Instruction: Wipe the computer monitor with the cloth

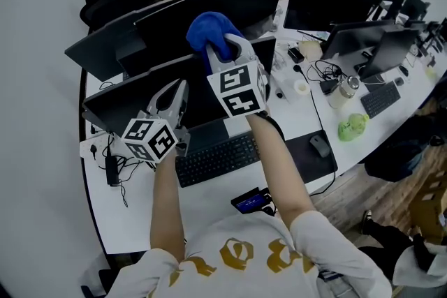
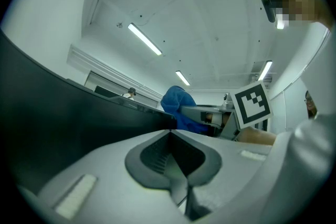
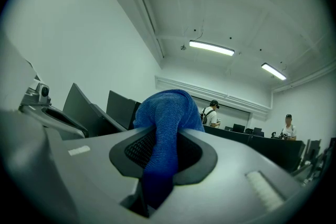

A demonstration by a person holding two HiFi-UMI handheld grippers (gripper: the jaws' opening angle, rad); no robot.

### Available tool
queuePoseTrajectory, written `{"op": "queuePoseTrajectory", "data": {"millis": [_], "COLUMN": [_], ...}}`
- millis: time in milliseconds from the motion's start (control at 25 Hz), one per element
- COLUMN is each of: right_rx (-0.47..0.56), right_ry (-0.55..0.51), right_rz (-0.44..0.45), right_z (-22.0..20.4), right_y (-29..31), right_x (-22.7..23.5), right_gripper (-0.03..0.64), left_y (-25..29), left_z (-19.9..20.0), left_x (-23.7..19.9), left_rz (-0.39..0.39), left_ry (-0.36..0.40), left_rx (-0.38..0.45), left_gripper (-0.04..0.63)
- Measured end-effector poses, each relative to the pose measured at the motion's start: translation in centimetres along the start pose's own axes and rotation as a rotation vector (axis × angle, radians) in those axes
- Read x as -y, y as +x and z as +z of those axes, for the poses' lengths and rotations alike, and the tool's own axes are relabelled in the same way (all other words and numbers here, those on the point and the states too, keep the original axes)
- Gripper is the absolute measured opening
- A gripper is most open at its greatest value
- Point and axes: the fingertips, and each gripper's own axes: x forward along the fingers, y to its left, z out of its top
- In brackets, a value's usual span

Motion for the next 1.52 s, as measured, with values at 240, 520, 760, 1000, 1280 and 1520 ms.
{"op": "queuePoseTrajectory", "data": {"millis": [240, 520, 760, 1000, 1280, 1520], "right_rx": [0.002, 0.001, 0.0, -0.012, -0.01, -0.002], "right_ry": [0.013, 0.035, 0.057, 0.074, 0.121, 0.166], "right_rz": [-0.006, -0.018, -0.024, -0.019, -0.038, -0.05], "right_z": [-0.7, -1.6, -2.3, -3.0, -3.9, -4.4], "right_y": [-0.3, -0.7, -1.1, -1.5, -1.9, -2.1], "right_x": [1.9, 4.1, 6.1, 8.0, 10.5, 12.0], "right_gripper": [0.11, 0.11, 0.11, 0.11, 0.11, 0.11], "left_y": [1.4, 2.8, 3.8, 4.7, 5.6, 6.1], "left_z": [-0.4, -1.3, -1.6, -2.3, -2.9, -3.0], "left_x": [1.0, 2.1, 3.1, 3.9, 4.6, 4.8], "left_rz": [-0.008, -0.027, -0.03, -0.036, -0.043, -0.043], "left_ry": [0.001, -0.008, -0.009, -0.014, -0.013, -0.008], "left_rx": [-0.007, -0.019, -0.02, -0.027, -0.04, -0.045], "left_gripper": [0.0, 0.0, 0.0, 0.0, 0.0, 0.0]}}
